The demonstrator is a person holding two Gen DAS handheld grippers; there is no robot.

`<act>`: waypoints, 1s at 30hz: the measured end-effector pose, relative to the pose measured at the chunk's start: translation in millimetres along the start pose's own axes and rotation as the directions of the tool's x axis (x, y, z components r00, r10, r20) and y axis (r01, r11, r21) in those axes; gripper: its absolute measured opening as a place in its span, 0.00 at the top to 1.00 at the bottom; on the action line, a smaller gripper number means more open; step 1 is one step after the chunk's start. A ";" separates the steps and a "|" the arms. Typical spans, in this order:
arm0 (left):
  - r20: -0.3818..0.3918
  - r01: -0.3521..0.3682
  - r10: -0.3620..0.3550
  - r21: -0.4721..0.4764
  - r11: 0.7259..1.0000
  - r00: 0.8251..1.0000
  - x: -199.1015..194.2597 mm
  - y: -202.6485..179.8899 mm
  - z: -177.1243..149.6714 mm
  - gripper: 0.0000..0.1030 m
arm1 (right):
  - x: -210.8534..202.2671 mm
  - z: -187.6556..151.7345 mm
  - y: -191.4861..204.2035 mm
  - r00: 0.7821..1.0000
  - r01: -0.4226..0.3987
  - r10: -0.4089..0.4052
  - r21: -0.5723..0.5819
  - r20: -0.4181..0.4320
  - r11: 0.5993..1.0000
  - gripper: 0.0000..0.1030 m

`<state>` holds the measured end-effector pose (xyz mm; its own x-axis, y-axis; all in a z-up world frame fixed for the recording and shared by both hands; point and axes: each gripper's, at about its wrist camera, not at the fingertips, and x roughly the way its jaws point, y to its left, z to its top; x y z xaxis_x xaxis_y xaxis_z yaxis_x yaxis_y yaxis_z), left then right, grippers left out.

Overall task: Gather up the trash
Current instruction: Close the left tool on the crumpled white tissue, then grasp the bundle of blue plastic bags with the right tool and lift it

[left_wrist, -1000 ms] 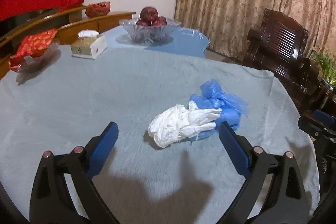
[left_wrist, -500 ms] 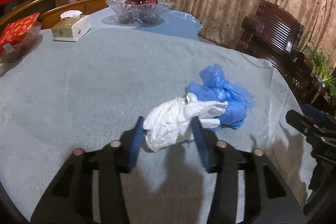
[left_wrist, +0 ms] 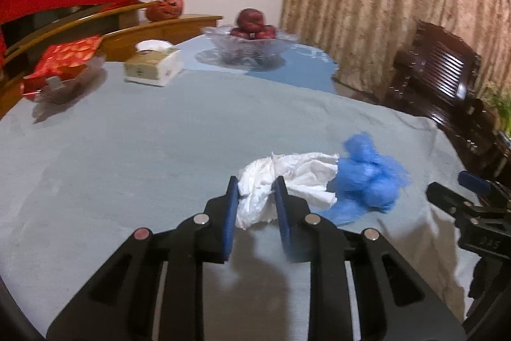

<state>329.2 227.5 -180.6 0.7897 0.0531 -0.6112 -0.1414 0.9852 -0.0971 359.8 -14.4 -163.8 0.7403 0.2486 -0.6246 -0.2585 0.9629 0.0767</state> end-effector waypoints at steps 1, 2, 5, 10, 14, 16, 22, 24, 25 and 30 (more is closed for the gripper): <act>-0.003 -0.013 0.013 -0.003 1.000 1.000 0.9 4.2 0.2 0.79 | 2.1 1.4 2.9 1.000 -0.007 0.007 -0.001 -0.001 1.000 0.06; -0.006 -0.029 0.029 -0.007 1.000 1.000 1.5 9.4 0.4 0.79 | 4.9 3.3 7.0 1.000 -0.017 0.017 -0.001 -0.003 1.000 0.06; -0.010 -0.051 0.051 -0.017 0.999 0.999 2.5 18.2 0.4 0.79 | 12.9 7.6 17.1 0.999 -0.040 0.040 -0.003 -0.010 0.999 0.06; -0.013 -0.058 0.058 -0.027 0.998 0.998 2.7 23.5 -0.2 0.80 | 30.8 13.2 34.0 0.998 -0.052 0.052 -0.014 -0.032 0.999 0.06; -0.013 -0.057 0.057 -0.026 0.998 0.998 2.8 24.1 -0.7 0.80 | 40.7 13.3 39.5 0.998 -0.043 0.041 -0.030 -0.057 0.999 0.07; -0.014 -0.059 0.059 -0.028 0.998 0.998 2.5 24.9 -0.7 0.80 | 47.1 12.7 41.1 0.996 -0.049 0.046 -0.038 -0.076 0.998 0.08; -0.022 -0.060 0.059 -0.030 0.998 0.998 3.4 25.4 -3.8 0.80 | 59.8 4.7 44.2 0.983 -0.111 0.104 -0.042 -0.149 0.993 0.54; -0.024 -0.061 0.060 -0.029 0.998 0.998 3.1 24.0 -5.0 0.80 | 57.5 4.5 42.9 0.984 -0.116 0.110 -0.039 -0.143 0.992 0.59; -0.024 -0.062 0.061 -0.029 0.998 0.998 3.0 22.7 -5.3 0.80 | 56.5 5.0 43.1 0.983 -0.120 0.114 -0.038 -0.141 0.992 0.61; -0.026 -0.069 0.068 -0.027 0.997 0.997 1.5 20.6 -4.6 0.80 | 40.5 7.2 40.6 0.987 -0.130 0.126 -0.030 -0.101 0.991 0.63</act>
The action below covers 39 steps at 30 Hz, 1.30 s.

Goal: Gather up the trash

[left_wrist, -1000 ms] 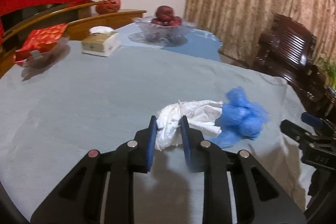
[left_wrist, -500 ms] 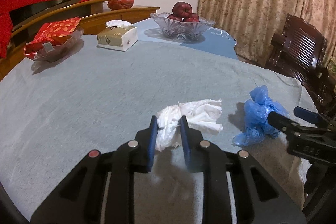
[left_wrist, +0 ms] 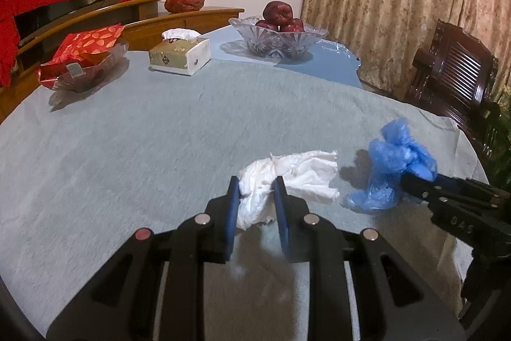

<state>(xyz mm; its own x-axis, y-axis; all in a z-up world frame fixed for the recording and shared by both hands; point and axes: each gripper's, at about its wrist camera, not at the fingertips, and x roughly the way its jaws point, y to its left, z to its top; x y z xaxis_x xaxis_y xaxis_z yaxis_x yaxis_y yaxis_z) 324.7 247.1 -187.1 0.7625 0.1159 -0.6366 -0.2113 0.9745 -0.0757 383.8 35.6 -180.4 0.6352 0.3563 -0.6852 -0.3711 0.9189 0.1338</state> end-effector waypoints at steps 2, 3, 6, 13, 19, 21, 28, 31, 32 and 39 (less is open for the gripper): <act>0.004 0.006 -0.006 -0.002 1.000 1.000 -3.9 -1.2 1.4 0.80 | -8.4 1.0 -0.8 1.000 -0.001 0.001 0.006 0.015 1.000 0.63; 0.008 0.008 -0.008 0.000 1.000 1.000 -6.3 -2.9 2.3 0.80 | -13.9 1.8 -1.2 1.000 -0.002 0.002 0.009 0.024 1.000 0.63; 0.025 0.015 -0.015 0.016 1.000 1.000 -17.1 -10.4 5.3 0.80 | -28.1 3.6 -2.5 0.999 0.001 -0.002 0.019 0.048 1.000 0.63; 0.042 0.043 -0.044 0.040 0.998 0.998 -45.5 -34.6 9.4 0.89 | -69.5 2.7 -11.4 0.996 0.016 -0.019 0.042 0.091 0.999 0.63; 0.061 0.101 -0.104 0.045 0.994 0.993 -73.9 -58.1 8.3 0.96 | -103.3 -5.6 -21.6 0.993 0.025 -0.032 0.059 0.111 0.998 0.63; 0.063 0.117 -0.120 0.044 0.992 0.991 -80.6 -63.7 6.0 0.99 | -116.9 -10.1 -26.0 0.992 0.029 -0.037 0.067 0.120 0.997 0.63; 0.098 0.170 -0.172 0.033 0.985 0.980 -115.7 -70.2 -5.4 1.00 | -146.0 -26.0 -31.2 0.990 0.038 -0.048 0.073 0.135 0.997 0.64; 0.118 0.181 -0.185 0.047 0.982 0.976 -133.8 -70.5 -12.0 1.00 | -160.5 -36.5 -28.7 0.988 0.043 -0.051 0.061 0.145 0.997 0.63; 0.120 0.181 -0.187 0.054 0.982 0.975 -140.3 -70.8 -15.5 1.00 | -163.3 -39.7 -28.1 0.988 0.047 -0.055 0.058 0.146 0.997 0.63; 0.091 0.181 -0.188 0.083 0.980 0.978 -154.3 -71.0 -38.5 1.00 | -166.9 -62.3 -31.6 0.992 0.047 -0.055 0.068 0.114 0.997 0.63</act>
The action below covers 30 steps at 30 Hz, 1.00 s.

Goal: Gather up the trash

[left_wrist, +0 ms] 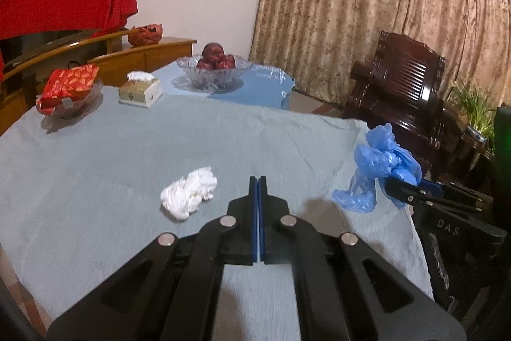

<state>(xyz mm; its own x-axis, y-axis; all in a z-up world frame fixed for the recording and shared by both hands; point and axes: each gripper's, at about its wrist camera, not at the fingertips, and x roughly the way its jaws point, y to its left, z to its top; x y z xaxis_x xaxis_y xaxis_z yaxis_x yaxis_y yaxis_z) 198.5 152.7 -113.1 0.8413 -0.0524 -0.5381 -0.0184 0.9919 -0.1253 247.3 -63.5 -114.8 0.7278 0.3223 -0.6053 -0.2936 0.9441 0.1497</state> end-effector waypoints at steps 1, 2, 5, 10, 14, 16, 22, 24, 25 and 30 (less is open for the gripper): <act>-0.007 -0.006 0.006 0.003 1.000 1.000 2.3 1.2 -1.8 1.00 | 1.8 -1.3 -0.6 1.000 0.000 0.000 0.002 -0.007 1.000 0.63; -0.013 -0.018 0.018 0.002 1.000 1.000 5.1 2.6 -3.9 1.00 | 3.7 -2.2 -2.5 1.000 0.000 0.000 0.006 -0.011 1.000 0.63; -0.024 -0.041 0.041 -0.019 0.999 0.999 16.1 13.3 -7.1 0.92 | 9.3 -2.7 -2.3 1.000 0.000 0.000 0.005 -0.015 1.000 0.63; -0.050 -0.104 0.101 -0.050 0.993 0.994 42.7 43.7 -7.6 0.51 | 31.3 -6.1 6.2 0.999 -0.008 0.007 -0.005 -0.037 1.000 0.63; -0.095 -0.144 0.139 -0.055 0.988 0.986 70.8 69.6 -8.5 0.42 | 54.4 -9.0 16.7 0.998 -0.020 0.019 -0.016 -0.064 1.000 0.63; -0.119 -0.155 0.148 -0.058 0.986 0.982 83.3 79.2 -10.0 0.37 | 62.9 -9.5 21.8 0.997 -0.028 0.026 -0.024 -0.070 0.999 0.63; -0.179 -0.164 0.148 -0.076 0.984 0.973 115.0 95.3 -15.4 0.32 | 84.6 -8.1 35.7 0.996 -0.037 0.032 -0.061 -0.085 0.997 0.63; -0.209 -0.151 0.129 -0.092 0.984 0.969 124.3 97.9 -15.7 0.34 | 88.4 -7.8 36.6 0.996 -0.037 0.032 -0.061 -0.088 0.997 0.63; -0.223 -0.141 0.116 -0.099 0.985 0.968 128.1 98.4 -15.6 0.45 | 89.1 -7.6 35.8 0.996 -0.037 0.031 -0.061 -0.088 0.997 0.63; -0.218 -0.107 0.086 -0.086 0.990 0.972 132.1 90.7 -12.6 0.77 | 88.7 -7.8 31.6 0.996 -0.034 0.029 -0.053 -0.087 0.998 0.63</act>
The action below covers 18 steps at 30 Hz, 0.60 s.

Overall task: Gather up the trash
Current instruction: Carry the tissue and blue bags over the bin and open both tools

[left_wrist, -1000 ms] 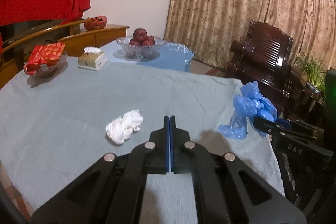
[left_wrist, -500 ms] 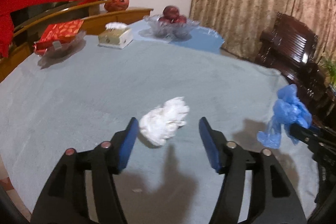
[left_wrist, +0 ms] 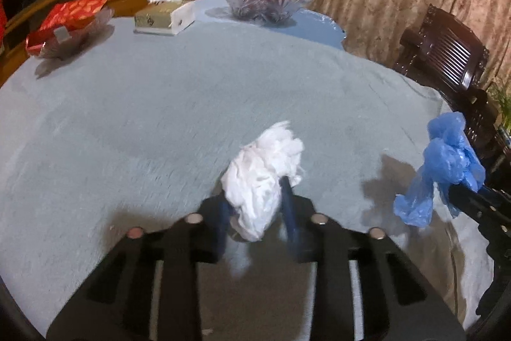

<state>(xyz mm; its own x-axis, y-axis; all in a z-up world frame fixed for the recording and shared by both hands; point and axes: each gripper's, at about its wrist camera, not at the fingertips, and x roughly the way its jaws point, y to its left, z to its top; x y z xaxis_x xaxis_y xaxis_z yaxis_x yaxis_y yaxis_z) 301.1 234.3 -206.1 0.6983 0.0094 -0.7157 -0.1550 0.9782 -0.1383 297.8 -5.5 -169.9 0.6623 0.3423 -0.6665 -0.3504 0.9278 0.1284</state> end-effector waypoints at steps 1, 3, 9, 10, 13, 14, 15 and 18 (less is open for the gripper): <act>0.009 0.000 0.000 -0.002 1.000 1.000 -3.3 -1.7 0.5 0.78 | -1.0 -0.1 -0.1 1.000 0.000 0.000 0.000 0.001 1.000 0.63; 0.027 0.002 -0.002 -0.007 1.000 1.000 -10.8 -5.5 0.9 0.79 | -5.7 1.2 -0.9 1.000 0.000 0.000 0.003 0.007 1.000 0.63; 0.105 0.002 -0.005 0.028 1.000 0.994 -54.6 -33.0 6.9 0.80 | -32.8 8.6 -3.9 0.999 0.006 -0.007 0.015 0.049 1.000 0.63; 0.114 0.004 -0.008 0.035 0.999 0.993 -61.7 -38.2 7.7 0.80 | -40.9 10.0 -4.6 0.998 0.009 -0.010 0.015 0.061 1.000 0.63; 0.134 0.021 -0.027 0.049 0.999 0.991 -82.7 -55.3 9.2 0.80 | -58.2 14.1 -6.9 0.996 0.012 -0.014 0.020 0.083 1.000 0.63; 0.140 0.027 -0.034 0.052 0.998 0.989 -89.7 -61.4 9.3 0.80 | -67.4 15.0 -9.4 0.996 0.011 -0.014 0.025 0.092 1.000 0.63; 0.146 0.033 -0.041 0.058 0.998 0.988 -96.5 -67.8 9.1 0.80 | -76.3 15.3 -11.5 0.995 0.012 -0.015 0.030 0.101 0.999 0.63; 0.164 0.052 -0.064 0.077 0.996 0.984 -115.8 -85.7 7.5 0.80 | -97.4 16.4 -18.9 0.993 0.017 -0.021 0.039 0.119 0.999 0.63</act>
<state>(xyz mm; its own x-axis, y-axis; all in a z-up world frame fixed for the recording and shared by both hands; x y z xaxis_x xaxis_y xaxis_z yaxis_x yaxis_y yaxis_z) 238.7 150.9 -106.2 0.8119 -0.0194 -0.5835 -0.0644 0.9904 -0.1224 250.7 -54.0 -95.4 0.7438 0.3379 -0.5767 -0.3132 0.9384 0.1458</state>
